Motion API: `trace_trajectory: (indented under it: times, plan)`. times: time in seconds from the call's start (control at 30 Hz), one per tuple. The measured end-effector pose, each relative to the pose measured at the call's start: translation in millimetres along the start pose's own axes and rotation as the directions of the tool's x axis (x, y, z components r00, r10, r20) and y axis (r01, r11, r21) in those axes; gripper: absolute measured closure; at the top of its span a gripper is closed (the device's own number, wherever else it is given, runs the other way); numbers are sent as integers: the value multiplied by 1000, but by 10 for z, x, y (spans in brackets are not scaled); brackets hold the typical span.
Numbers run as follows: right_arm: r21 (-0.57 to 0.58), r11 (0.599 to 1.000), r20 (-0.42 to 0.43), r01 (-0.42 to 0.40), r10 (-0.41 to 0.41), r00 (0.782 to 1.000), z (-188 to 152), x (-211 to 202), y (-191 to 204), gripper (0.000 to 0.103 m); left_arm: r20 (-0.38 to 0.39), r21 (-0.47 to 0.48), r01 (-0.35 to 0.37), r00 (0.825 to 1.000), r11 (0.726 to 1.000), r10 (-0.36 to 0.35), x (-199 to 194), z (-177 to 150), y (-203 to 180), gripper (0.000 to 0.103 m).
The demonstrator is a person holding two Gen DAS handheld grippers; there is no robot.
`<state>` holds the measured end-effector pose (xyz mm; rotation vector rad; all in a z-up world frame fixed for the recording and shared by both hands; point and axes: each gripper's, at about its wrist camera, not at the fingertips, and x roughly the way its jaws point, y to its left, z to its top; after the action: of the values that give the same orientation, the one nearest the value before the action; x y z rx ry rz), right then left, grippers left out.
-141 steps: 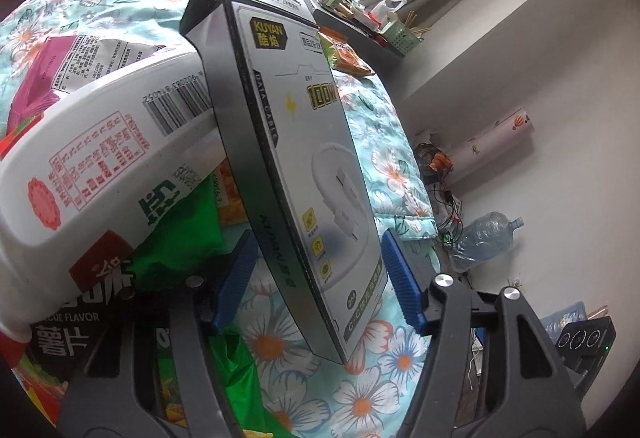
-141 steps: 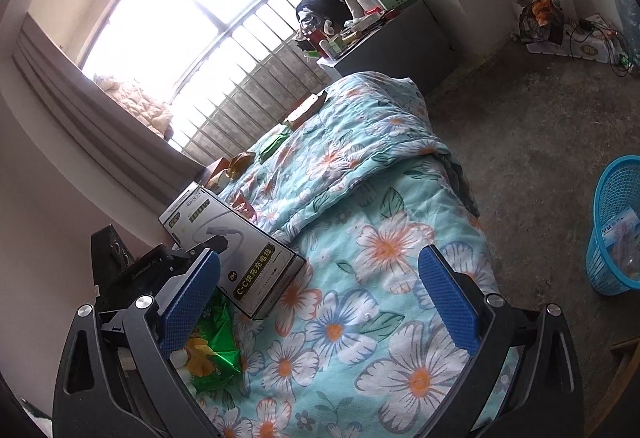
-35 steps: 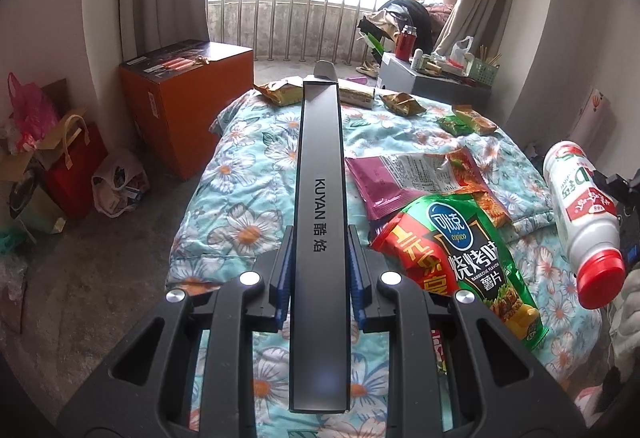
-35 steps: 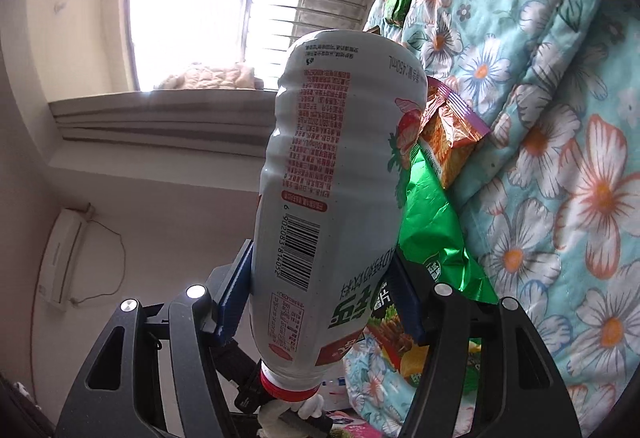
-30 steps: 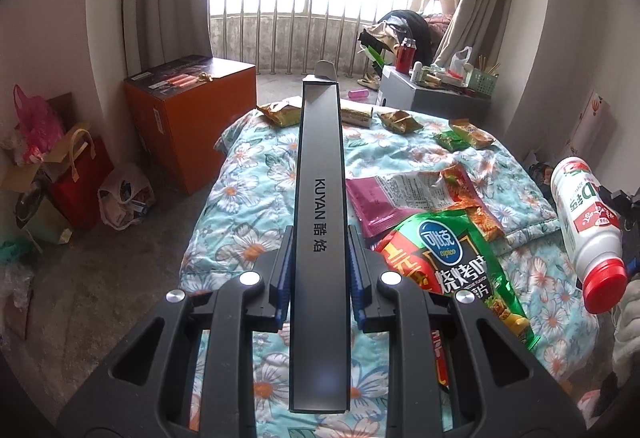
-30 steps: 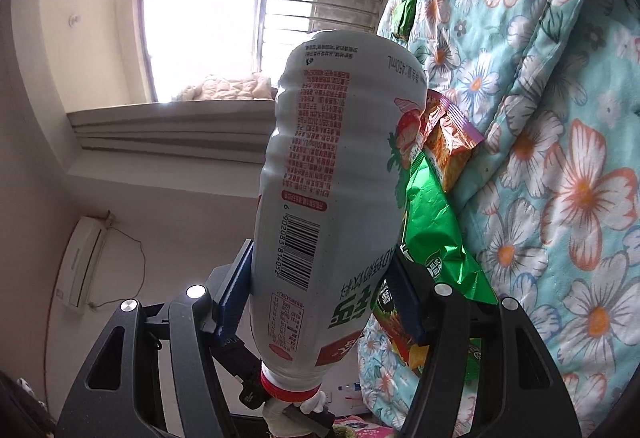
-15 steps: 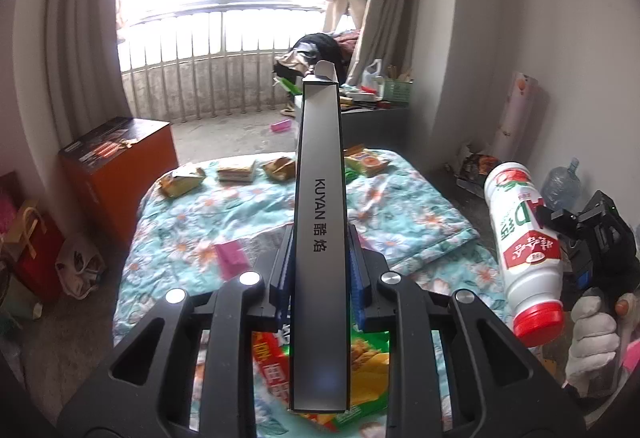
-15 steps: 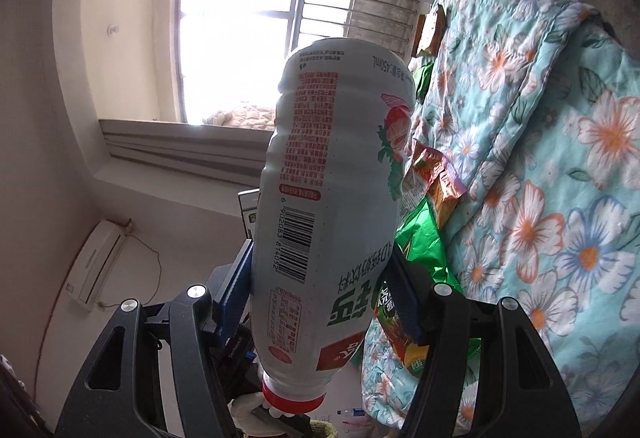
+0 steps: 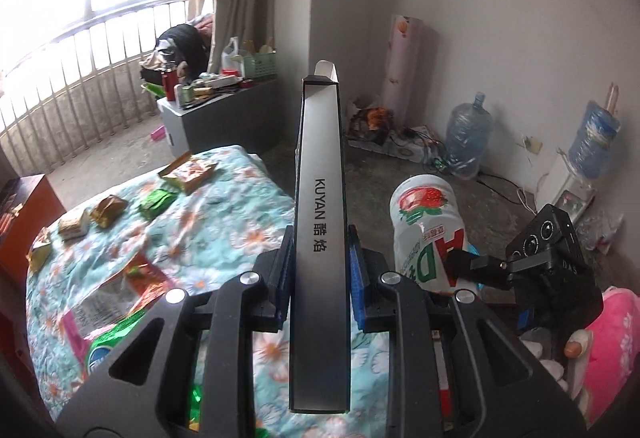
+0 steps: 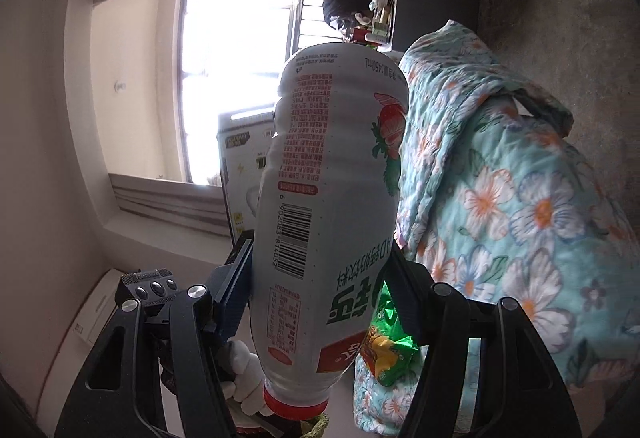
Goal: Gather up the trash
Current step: 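Carry the charger box and drink bottle over the blue wastebasket, then open both tools to drop the box and bottle into the wastebasket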
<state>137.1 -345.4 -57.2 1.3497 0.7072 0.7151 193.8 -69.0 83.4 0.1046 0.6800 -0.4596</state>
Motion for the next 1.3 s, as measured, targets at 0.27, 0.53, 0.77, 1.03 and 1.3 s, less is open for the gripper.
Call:
trace_trajectory:
  times: [0.27,0.53,0.77,1.03,1.3]
  plan:
    - [113,990,267,80,-108,958,340,-935,-572,42,-228,84,224,953,971,-200,1199,262,-887,81]
    - [384,914,462,129,-311,830,514,-1878,-1546,42,-544,33,405,774,914,-324,2644,64,-1873,80]
    - [544,835,482,82,-392,784,752,-2186,-2266,42,-654,-1,399,693,917,-302,3470,-83,-2377,80]
    - [698,701,400,146,-551,732,1136,-2427,-3044,33,-619,25,323,748,946,-239,4131,-13,-2768,39]
    - [692,698,415,186,-595,688,924,-2395,-3141,33,-587,-16,310,767,950,-260,4068,13,-2580,35]
